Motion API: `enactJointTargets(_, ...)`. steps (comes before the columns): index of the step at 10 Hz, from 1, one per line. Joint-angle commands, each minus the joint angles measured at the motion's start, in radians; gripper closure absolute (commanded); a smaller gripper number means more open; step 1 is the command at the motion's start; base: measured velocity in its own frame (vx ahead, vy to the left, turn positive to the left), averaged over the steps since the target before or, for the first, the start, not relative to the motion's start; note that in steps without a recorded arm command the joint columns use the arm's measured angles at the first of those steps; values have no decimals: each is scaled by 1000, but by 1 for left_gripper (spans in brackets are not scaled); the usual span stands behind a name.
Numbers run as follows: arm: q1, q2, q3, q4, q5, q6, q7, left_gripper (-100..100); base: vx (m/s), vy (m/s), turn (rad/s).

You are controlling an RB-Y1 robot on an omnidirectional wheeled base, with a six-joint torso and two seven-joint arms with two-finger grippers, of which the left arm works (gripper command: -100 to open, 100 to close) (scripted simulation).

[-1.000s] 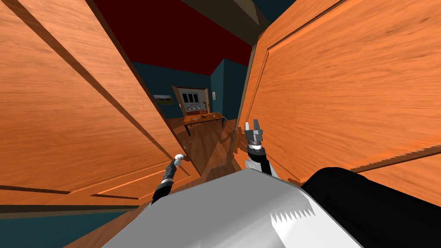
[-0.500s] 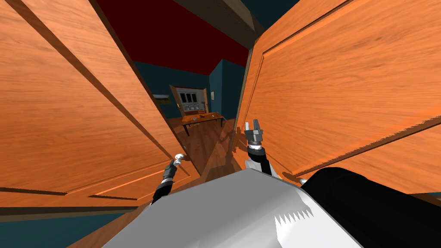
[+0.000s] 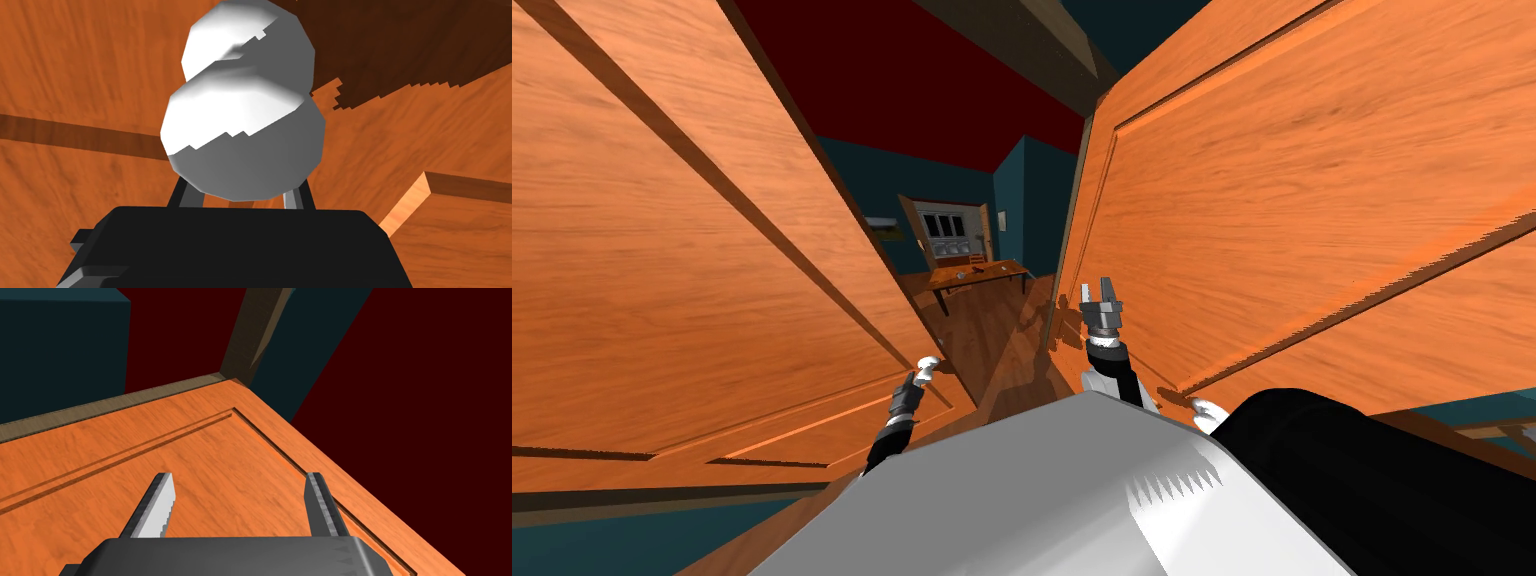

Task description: Pull the door open

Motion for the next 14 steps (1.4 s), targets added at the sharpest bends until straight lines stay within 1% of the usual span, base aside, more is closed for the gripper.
enactJointTargets(1,-20,-12,-21,15,13,-19,50,100,-44,17,-83)
enactJointTargets(2,-20,-12,-21,15,13,-19,59,100,-38,11,-27)
enactJointTargets(3,-22,-12,-28,16,30,-17,96,100,-44,14,-52)
enactJointTargets(4,-22,-12,-28,16,30,-17,101,100,-44,13,-30)
enactJointTargets(5,-24,-11,-35,17,45,-15,138,100,-48,13,-37)
enactJointTargets(7,-24,-11,-35,17,45,-15,142,100,-24,12,-25)
enactJointTargets(8,-26,-10,-42,17,61,-13,184,100,-32,10,-44)
enactJointTargets(9,-28,-10,-48,18,77,-11,210,100,-67,27,-106)
enactJointTargets(10,-28,-10,-48,18,77,-11,226,100,-55,23,-65)
enactJointTargets(12,-28,-10,-48,23,77,-11,226,100,-10,-1,7)
enactJointTargets(13,-30,-9,-55,19,93,-10,267,100,-26,7,-54)
enactJointTargets(14,-32,-8,-62,19,108,-8,293,100,-64,30,-72)
